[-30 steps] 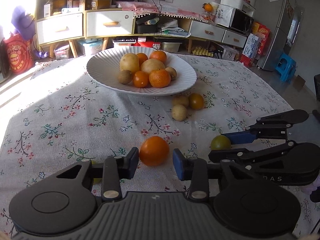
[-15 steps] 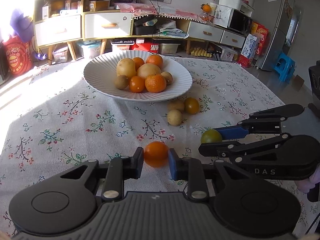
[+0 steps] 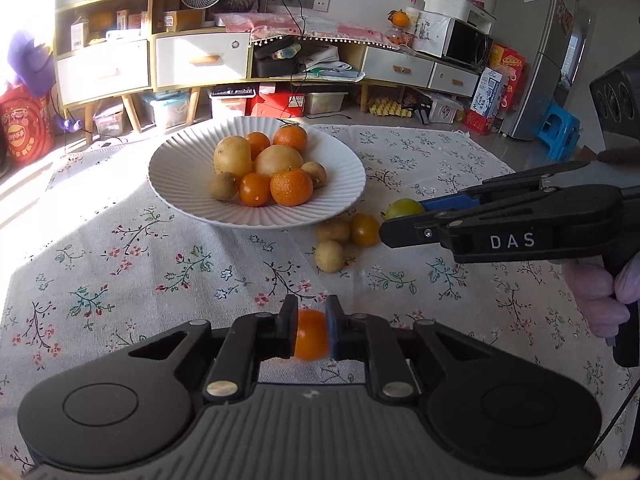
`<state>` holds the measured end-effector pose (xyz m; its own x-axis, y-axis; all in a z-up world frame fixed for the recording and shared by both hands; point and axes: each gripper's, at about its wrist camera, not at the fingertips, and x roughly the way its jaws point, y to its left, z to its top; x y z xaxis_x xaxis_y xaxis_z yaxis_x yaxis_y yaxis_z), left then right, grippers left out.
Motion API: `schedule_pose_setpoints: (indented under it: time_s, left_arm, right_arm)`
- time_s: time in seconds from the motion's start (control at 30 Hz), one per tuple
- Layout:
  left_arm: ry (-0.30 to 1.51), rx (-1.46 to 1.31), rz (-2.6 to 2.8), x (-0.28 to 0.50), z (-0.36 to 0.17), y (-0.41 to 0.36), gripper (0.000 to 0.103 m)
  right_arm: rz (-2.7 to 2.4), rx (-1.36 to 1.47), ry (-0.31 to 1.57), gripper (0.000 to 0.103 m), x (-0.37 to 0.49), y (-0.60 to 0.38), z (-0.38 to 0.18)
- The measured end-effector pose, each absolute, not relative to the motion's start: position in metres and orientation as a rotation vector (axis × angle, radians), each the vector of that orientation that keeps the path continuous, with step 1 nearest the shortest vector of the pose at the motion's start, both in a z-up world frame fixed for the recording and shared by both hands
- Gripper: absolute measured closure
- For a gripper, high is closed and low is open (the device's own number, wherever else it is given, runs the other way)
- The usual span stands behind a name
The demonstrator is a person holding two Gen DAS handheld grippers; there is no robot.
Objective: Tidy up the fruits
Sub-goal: 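Lift the orange and lime and carry them over the white plate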
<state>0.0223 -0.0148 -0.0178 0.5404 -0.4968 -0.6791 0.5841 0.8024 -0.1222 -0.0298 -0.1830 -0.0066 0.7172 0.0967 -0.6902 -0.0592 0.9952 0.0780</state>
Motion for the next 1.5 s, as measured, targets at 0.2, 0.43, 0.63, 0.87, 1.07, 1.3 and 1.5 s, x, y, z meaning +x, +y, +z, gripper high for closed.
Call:
schedule_pose_setpoints:
  time_s: [0.2, 0.43, 0.63, 0.87, 1.07, 1.3, 1.5]
  left_arm:
    - [0.827, 0.172, -0.630, 0.023, -0.023, -0.019, 0.073]
    - [0.894, 0.137, -0.603, 0.033, -0.032, -0.022, 0.074]
    - [0.885, 0.130, -0.603, 0.031, -0.030, -0.024, 0.082]
    - [0.838, 0.102, -0.607, 0.029, -0.013, -0.025, 0.083]
    - [0.781, 0.061, -0.582, 0.037, 0.003, -0.023, 0.083]
    - [0.750, 0.046, -0.558, 0.055, 0.006, -0.032, 0.083]
    - [0.776, 0.076, -0.534, 0.082, -0.006, -0.037, 0.083]
  right_arm:
    - [0.087, 0.042, 0.820, 0.077, -0.033, -0.183, -0.014]
    - [0.106, 0.011, 0.859, 0.077, -0.036, -0.173, -0.017]
    - [0.088, -0.001, 0.878, 0.077, -0.035, -0.170, -0.013]
    - [0.065, 0.031, 0.852, 0.077, -0.029, -0.177, -0.002]
    - [0.032, 0.057, 0.822, 0.077, -0.019, -0.187, 0.003]
    - [0.033, 0.087, 0.774, 0.077, 0.001, -0.201, 0.006]
    - [0.049, 0.136, 0.775, 0.077, 0.026, -0.217, -0.002]
